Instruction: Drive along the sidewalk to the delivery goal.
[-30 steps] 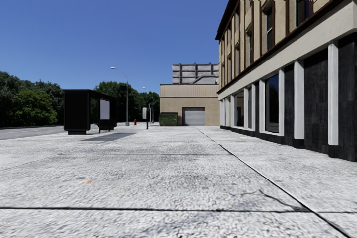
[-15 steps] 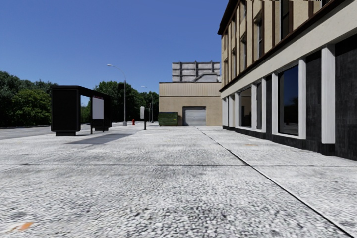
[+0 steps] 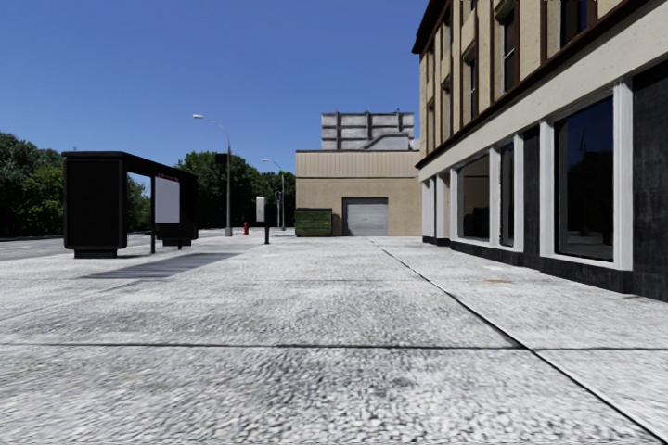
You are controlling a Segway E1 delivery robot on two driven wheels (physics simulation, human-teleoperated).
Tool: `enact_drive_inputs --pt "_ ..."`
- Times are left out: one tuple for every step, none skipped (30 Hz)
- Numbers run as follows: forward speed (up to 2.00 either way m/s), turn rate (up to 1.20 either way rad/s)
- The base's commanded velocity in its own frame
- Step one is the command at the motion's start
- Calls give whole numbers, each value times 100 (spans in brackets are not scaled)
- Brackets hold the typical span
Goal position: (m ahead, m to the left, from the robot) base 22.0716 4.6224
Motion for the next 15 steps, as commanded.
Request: enact_drive_inputs --pt "200 0" --pt "200 0" --pt "200 0" --pt "200 0" --pt "200 0" --pt "200 0" --pt "200 0" --pt "200 0" --pt "200 0" --pt "200 0" --pt "200 0" --pt "200 0" --pt "200 0" --pt "200 0" --pt "200 0"
